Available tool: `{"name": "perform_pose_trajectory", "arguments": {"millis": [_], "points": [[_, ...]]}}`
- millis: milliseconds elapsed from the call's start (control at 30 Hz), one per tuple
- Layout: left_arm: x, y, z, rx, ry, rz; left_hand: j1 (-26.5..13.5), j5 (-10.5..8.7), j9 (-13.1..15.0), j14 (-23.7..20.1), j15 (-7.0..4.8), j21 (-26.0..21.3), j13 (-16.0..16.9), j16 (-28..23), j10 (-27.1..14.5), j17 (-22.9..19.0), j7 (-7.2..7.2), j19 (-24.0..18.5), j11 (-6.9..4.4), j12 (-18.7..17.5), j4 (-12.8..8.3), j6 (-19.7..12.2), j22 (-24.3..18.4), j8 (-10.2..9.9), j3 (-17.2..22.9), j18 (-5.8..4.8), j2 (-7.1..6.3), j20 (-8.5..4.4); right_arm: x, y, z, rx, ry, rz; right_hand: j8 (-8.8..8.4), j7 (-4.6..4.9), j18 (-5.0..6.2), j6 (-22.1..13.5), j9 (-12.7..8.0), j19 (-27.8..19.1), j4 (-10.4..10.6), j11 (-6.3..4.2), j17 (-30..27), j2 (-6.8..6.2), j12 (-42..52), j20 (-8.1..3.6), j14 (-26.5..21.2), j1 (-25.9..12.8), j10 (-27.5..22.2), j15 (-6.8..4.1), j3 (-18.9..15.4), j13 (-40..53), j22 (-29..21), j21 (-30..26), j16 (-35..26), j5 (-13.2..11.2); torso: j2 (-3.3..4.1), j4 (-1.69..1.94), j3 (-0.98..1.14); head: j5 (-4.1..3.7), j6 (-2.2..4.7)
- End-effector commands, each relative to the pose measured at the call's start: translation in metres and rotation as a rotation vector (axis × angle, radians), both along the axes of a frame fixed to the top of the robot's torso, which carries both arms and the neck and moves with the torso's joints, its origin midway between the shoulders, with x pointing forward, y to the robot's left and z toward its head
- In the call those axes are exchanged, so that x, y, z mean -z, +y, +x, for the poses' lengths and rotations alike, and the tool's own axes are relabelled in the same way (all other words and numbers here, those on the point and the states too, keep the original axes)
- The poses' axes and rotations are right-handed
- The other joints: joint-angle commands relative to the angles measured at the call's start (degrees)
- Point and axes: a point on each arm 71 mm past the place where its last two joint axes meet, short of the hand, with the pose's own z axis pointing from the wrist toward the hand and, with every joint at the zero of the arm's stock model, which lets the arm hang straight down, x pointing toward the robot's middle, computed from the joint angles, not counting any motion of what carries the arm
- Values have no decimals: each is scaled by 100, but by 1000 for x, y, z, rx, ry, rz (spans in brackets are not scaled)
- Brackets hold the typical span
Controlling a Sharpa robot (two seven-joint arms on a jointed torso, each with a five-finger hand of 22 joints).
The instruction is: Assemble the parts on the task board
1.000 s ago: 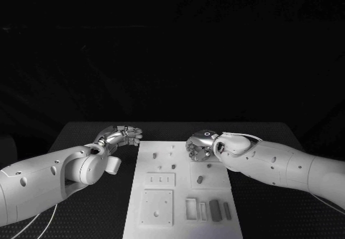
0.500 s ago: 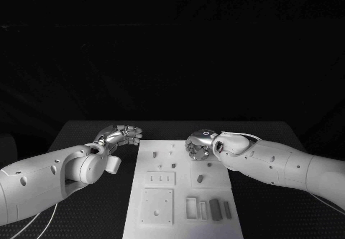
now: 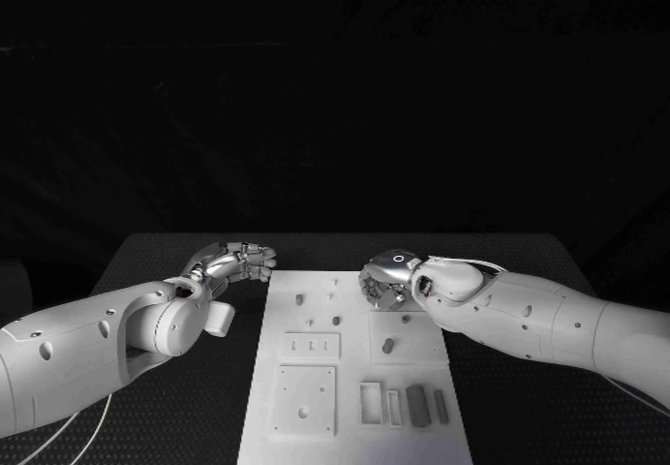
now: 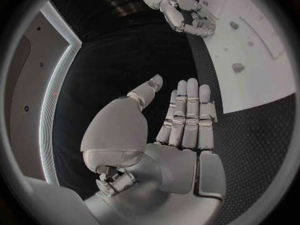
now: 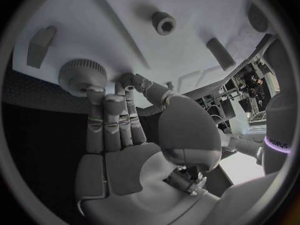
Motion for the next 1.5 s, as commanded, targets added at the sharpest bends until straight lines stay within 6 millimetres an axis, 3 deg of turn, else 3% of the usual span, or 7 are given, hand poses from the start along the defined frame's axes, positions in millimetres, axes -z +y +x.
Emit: {"name": "perform_pose_trajectory", "arguments": {"millis": [33,633,1100,1500], "points": [[-1,-3,0,17,-1,-14,-71,-17,6,33,11,20,-5,26,-36,-9,-5,13,12,-24,-20,-30,116,-35,31,47,6,7,3,2,-2,-1,-35,-18,27,-5,364,40,9,42,-3,-52,-6,26,16,-48,-48,77,300,-99,47,45,132,36,43,40,-3,1,-5,-8,5],[-1,-3,0,16,-1,-14,-77,-17,9,31,11,24,-5,29,-42,-13,0,11,14,-36,-24,-33,116,-41,39,49,7,7,-10,26,-7,17,-189,56,77,-50,364,148,32,62,-4,-109,-23,-44,42,-61,-69,88,434,-156,125,111,122,144,105,40,10,8,-15,1,78],[-1,-5,-1,21,0,-16,-85,-17,12,30,12,27,-4,32,-43,-16,6,9,17,-45,-27,-36,116,-46,43,50,8,8,-17,48,-6,30,-275,89,84,-61,364,175,36,82,4,-117,-40,-96,30,-56,-75,97,452,-164,168,127,120,193,120,40,30,24,-18,33,87],[-2,-7,-3,27,0,-20,-87,-17,14,29,12,29,-2,34,-41,-18,8,8,19,-49,-32,-36,117,-48,47,50,3,8,-20,61,-5,26,-303,108,85,-67,364,191,35,102,10,-121,-56,-134,19,-47,-78,98,466,-168,219,138,114,224,130,40,91,91,-62,14,126]]}}
